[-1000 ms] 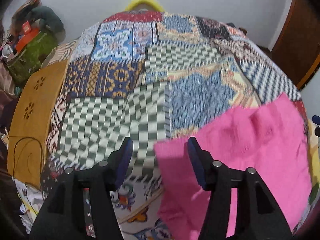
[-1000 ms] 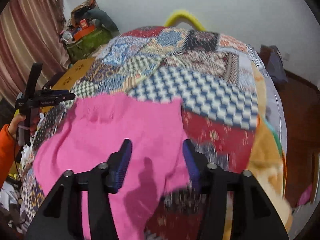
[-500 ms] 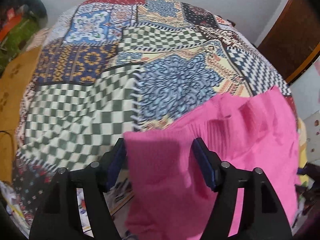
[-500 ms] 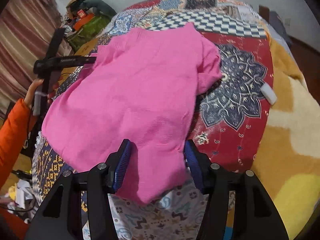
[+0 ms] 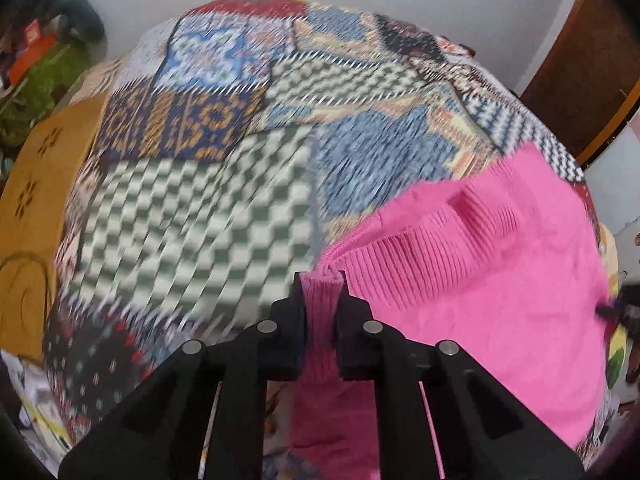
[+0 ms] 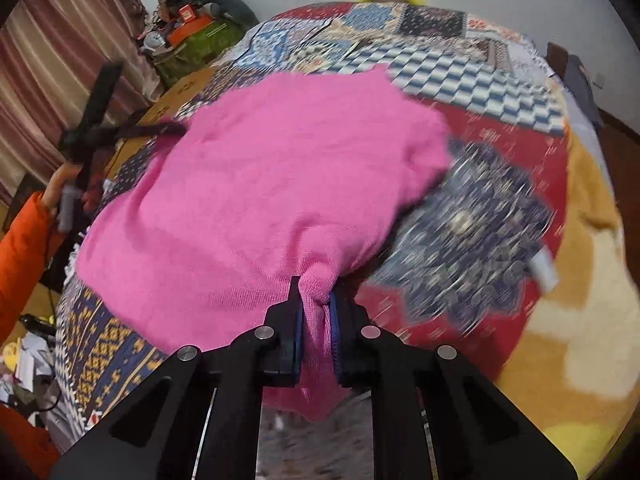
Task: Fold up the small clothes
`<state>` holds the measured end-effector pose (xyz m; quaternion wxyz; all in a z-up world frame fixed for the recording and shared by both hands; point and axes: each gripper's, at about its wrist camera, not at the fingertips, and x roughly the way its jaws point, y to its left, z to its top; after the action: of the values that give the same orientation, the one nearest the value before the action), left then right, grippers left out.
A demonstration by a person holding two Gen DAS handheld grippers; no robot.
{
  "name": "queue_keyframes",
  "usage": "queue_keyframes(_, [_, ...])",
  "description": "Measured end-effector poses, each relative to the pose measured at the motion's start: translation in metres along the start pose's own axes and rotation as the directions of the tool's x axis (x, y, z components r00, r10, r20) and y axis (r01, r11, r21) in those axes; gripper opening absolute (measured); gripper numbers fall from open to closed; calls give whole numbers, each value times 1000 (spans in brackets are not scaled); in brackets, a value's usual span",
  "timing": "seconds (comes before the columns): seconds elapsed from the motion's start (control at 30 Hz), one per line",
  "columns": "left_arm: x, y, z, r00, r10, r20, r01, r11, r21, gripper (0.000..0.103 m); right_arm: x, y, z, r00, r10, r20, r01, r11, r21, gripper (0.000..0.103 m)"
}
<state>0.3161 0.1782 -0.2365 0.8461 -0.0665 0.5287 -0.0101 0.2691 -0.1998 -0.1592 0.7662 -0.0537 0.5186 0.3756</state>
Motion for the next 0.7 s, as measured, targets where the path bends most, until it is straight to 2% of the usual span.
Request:
queue_keyframes(0.13, [-12,12,-35,999,-18,-36,17,1000,-22,10,-8,-13,25,997,-66,37,67,998,-22,10])
queue_keyframes(0.2, [-20,11,-57,997,-53,-57,51,998,-34,10,-9,-14,40,995,-88,55,90,995,-32,10])
queue_keyframes(0.3, [-29,2,-85,995,-65,-77,63,998,-28,10,-9,-6,51,991,-115,74,118,992,-43,14])
queue_keyframes(0.33, [-32,0,-92,995,-66,-78,64,998,-27,10,-11,-1,52,989,-124,82,128,991,-39,17])
queue_keyframes(0.37, [-35,-1,-98,994,-72,-78,69,997,-33,10,-13,1,51,989,-120,86,123,992,-36,24])
queue_keyframes(0.4, [-38,-1,-103,994,-83,-78,79,996,-48,10,-15,2,49,990,-110,90,113,993,-32,36])
queue_keyframes(0.47, [-45,1,-111,992,-99,-74,94,993,-70,10,-22,7,42,989,-102,104,104,994,-14,50])
queue_keyframes(0.53, [-50,0,-117,991,-114,-72,107,990,-89,10,-23,10,35,990,-93,107,94,996,-4,52])
queue_keyframes(0.7, [-68,-13,-135,985,-159,-72,152,984,-91,10,-10,14,7,999,-37,37,35,998,55,52])
